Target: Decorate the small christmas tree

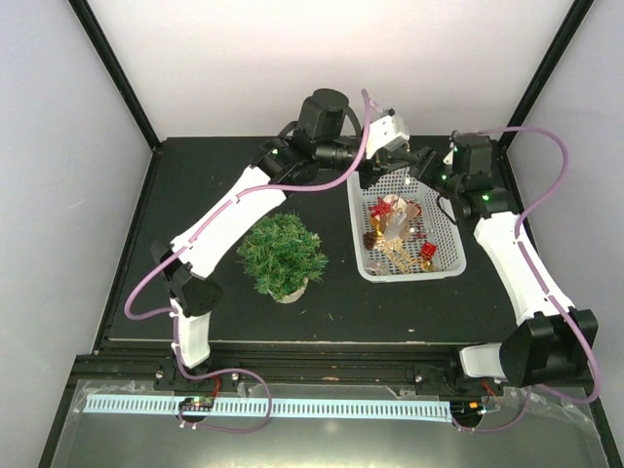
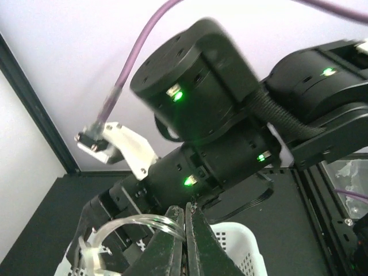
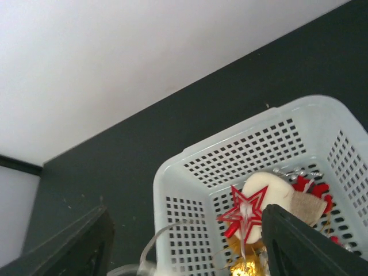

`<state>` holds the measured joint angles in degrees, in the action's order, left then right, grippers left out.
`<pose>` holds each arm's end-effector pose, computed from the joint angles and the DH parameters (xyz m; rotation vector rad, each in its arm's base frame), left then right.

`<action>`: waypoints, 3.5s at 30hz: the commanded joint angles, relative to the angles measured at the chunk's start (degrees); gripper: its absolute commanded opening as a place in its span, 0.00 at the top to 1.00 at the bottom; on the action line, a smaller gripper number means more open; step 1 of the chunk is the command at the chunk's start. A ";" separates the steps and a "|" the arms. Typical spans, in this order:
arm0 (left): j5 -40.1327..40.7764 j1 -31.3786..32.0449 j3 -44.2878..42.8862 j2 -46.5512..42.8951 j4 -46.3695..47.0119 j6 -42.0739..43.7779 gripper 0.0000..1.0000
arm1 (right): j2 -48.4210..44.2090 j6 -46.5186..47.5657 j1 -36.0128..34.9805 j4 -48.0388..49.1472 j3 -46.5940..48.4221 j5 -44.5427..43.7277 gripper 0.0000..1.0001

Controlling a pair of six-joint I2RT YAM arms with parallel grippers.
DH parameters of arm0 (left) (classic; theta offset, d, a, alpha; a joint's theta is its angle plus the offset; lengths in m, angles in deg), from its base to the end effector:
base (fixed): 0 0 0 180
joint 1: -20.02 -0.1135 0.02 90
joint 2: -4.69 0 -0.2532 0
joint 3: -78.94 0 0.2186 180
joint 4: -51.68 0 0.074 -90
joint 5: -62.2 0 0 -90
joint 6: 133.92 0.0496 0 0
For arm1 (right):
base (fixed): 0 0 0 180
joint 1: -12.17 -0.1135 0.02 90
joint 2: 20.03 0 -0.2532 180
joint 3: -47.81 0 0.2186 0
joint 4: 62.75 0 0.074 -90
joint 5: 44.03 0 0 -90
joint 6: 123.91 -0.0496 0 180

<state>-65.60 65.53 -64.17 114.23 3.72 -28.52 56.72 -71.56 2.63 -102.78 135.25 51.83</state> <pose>0.2562 -0.3041 0.4449 1.3340 1.3187 -0.9647 0.2795 0.0521 0.3401 0.4568 2.0882 0.6006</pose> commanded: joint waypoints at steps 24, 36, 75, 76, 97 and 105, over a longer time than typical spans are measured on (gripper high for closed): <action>-1.92 -2.63 -5.40 2.60 4.02 -5.86 0.99 | -25.43 6.26 -4.92 6.19 -25.42 13.03 0.21; -40.46 -4.57 -4.13 0.43 -1.30 2.99 0.98 | -34.30 4.56 -4.91 7.50 -31.96 1.74 0.26; -62.97 -3.42 7.73 3.88 67.96 -57.97 0.96 | -36.51 10.55 -12.26 19.40 -44.18 26.31 0.22; -63.00 -3.42 7.73 3.89 68.14 -58.03 0.96 | -36.66 10.32 -12.26 20.05 -44.39 26.83 0.21; -63.01 -2.36 9.36 2.97 68.80 -59.30 0.93 | -33.04 13.12 -24.30 23.99 -41.61 10.70 0.27; -63.09 -2.32 11.13 3.92 71.52 -61.42 0.92 | -37.74 14.67 -24.30 17.05 -35.71 9.70 0.23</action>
<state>-117.40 62.84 -53.00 117.33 71.87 -88.28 21.53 -58.64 -21.28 -82.38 96.76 64.23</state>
